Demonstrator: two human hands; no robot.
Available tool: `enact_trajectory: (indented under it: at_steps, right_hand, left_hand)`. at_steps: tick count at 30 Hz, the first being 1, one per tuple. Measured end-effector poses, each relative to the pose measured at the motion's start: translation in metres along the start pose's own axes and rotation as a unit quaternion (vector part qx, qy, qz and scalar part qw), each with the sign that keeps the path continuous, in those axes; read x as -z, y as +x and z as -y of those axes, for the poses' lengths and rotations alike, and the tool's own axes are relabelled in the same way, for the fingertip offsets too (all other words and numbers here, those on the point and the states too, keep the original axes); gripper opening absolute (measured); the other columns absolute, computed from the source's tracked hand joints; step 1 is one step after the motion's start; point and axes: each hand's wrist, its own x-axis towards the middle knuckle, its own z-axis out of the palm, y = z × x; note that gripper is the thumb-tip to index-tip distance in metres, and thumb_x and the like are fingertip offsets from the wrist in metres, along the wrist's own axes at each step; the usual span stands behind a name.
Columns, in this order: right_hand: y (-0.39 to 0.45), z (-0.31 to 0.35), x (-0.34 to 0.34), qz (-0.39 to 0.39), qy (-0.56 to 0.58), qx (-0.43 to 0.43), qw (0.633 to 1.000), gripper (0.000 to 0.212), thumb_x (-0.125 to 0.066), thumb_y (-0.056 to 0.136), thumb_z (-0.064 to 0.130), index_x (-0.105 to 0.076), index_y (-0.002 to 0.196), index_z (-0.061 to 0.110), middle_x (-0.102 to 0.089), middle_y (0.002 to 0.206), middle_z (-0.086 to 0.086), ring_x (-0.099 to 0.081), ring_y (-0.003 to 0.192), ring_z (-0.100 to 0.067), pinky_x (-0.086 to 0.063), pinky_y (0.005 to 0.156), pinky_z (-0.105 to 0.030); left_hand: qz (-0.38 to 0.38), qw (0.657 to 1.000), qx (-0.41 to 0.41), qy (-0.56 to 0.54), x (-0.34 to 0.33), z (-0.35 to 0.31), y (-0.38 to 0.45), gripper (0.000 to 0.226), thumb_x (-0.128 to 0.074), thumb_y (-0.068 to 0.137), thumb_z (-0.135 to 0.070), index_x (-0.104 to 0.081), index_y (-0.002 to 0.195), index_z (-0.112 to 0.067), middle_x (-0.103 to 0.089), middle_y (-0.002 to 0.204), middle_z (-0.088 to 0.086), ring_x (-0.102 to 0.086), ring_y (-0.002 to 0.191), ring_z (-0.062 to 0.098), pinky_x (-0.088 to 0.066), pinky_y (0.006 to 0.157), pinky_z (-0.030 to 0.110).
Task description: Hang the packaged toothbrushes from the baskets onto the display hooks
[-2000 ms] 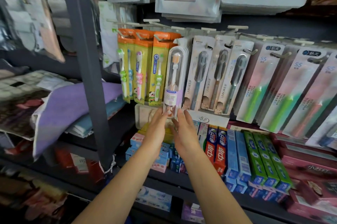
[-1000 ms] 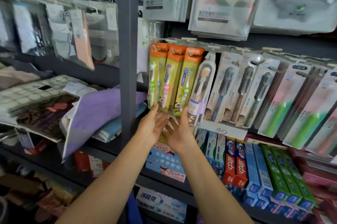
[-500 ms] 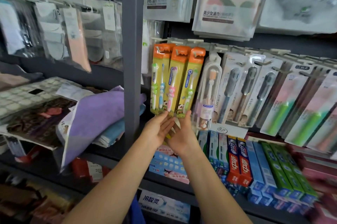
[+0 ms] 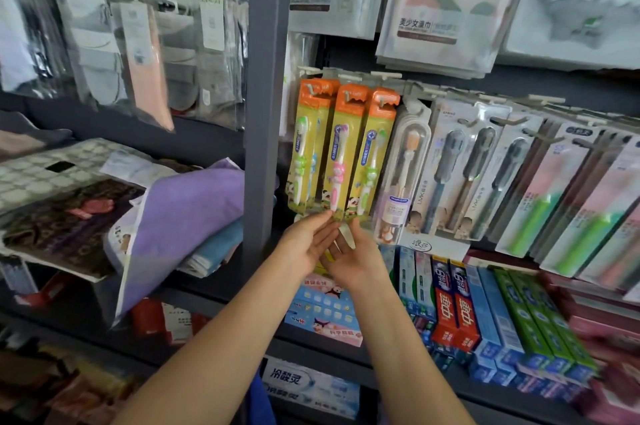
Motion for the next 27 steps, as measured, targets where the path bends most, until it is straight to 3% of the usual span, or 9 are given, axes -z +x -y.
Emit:
enact_trajectory:
  at_steps: [6,9,11,14,16,19,22,24,27]
  right_hand:
    - [-0.002,0.003,-0.004,-0.019,-0.011,0.004,1.000,0.024,-0.057,0.102,0.036,-0.067,0.107,0.015,-0.066,0.107,-0.008,-0.060,0.103,-0.021,-0.042,0.108,-0.041]
    - [-0.011,0.003,-0.001,-0.033,-0.039,-0.006,0.999,0.028,-0.057,0.103,0.034,-0.057,0.122,0.013,-0.062,0.111,-0.012,-0.059,0.103,-0.023,-0.043,0.099,-0.039]
    - [-0.020,0.003,0.004,-0.039,-0.066,-0.004,0.997,0.031,-0.058,0.103,0.032,-0.049,0.125,0.011,-0.059,0.109,-0.013,-0.057,0.103,-0.024,-0.042,0.095,-0.038]
    - [-0.029,0.012,0.009,-0.048,-0.132,0.047,0.989,0.028,-0.060,0.101,0.034,-0.055,0.114,0.009,-0.058,0.098,-0.008,-0.056,0.096,-0.022,-0.043,0.085,-0.037]
    - [-0.039,0.021,0.005,-0.044,-0.175,0.103,0.978,0.025,-0.062,0.100,0.035,-0.061,0.105,0.011,-0.058,0.085,-0.005,-0.058,0.082,-0.020,-0.044,0.071,-0.034]
    - [-0.060,0.036,-0.009,-0.011,-0.261,0.182,0.948,0.025,-0.058,0.102,0.034,-0.062,0.094,0.010,-0.060,0.079,-0.005,-0.060,0.076,-0.020,-0.046,0.067,-0.033]
    - [-0.077,0.053,-0.031,0.031,-0.371,0.304,0.877,0.020,-0.059,0.101,0.025,-0.066,0.094,0.008,-0.066,0.083,-0.008,-0.064,0.073,-0.018,-0.052,0.067,-0.034]
    - [-0.078,0.064,-0.045,0.045,-0.457,0.425,0.780,0.011,-0.059,0.101,0.020,-0.068,0.100,0.015,-0.070,0.092,-0.005,-0.066,0.079,-0.016,-0.054,0.073,-0.033]
    - [-0.072,0.080,-0.059,0.074,-0.555,0.558,0.613,0.026,-0.057,0.100,0.013,-0.066,0.124,0.015,-0.061,0.120,0.003,-0.062,0.097,-0.011,-0.047,0.085,-0.019]
  left_hand:
    - [-0.002,1.000,0.000,0.009,0.000,-0.003,0.000,0.002,-0.066,0.095,-0.007,-0.066,0.096,-0.006,-0.075,0.076,0.008,-0.069,0.083,0.019,-0.057,0.076,0.025]
    - [-0.016,0.999,0.001,0.039,0.004,-0.004,-0.005,0.010,-0.070,0.093,-0.010,-0.067,0.100,-0.004,-0.072,0.086,0.010,-0.069,0.082,0.019,-0.058,0.074,0.026]
    - [-0.043,0.993,-0.010,0.110,0.010,-0.002,-0.016,0.009,-0.072,0.092,-0.013,-0.068,0.092,-0.005,-0.068,0.080,0.009,-0.067,0.076,0.021,-0.058,0.076,0.031]
    - [-0.077,0.949,-0.131,0.275,0.012,-0.005,-0.039,0.025,-0.065,0.094,-0.016,-0.061,0.070,-0.013,-0.058,0.062,0.002,-0.056,0.064,0.021,-0.050,0.073,0.038]
    - [-0.060,0.920,-0.219,0.319,0.003,-0.014,-0.054,0.022,-0.062,0.095,-0.019,-0.060,0.073,-0.017,-0.058,0.063,-0.001,-0.055,0.064,0.019,-0.047,0.069,0.036]
    - [-0.015,0.871,-0.335,0.360,-0.017,-0.028,-0.064,0.011,-0.061,0.095,-0.027,-0.064,0.085,-0.024,-0.064,0.078,-0.005,-0.059,0.073,0.010,-0.048,0.074,0.028]
    - [-0.027,0.786,-0.458,0.415,-0.039,-0.045,-0.064,0.012,-0.059,0.097,-0.024,-0.061,0.109,-0.023,-0.059,0.113,-0.006,-0.057,0.103,-0.006,-0.045,0.090,0.016]
    - [-0.028,0.748,-0.489,0.448,-0.050,-0.054,-0.056,0.044,-0.057,0.097,-0.024,-0.047,0.140,-0.023,-0.043,0.146,-0.003,-0.045,0.136,0.013,-0.038,0.114,0.035]
    - [-0.050,0.742,-0.486,0.459,-0.064,-0.065,-0.047,0.074,-0.058,0.100,-0.023,-0.016,0.161,-0.015,-0.014,0.168,0.005,-0.013,0.154,0.018,-0.010,0.121,0.026]
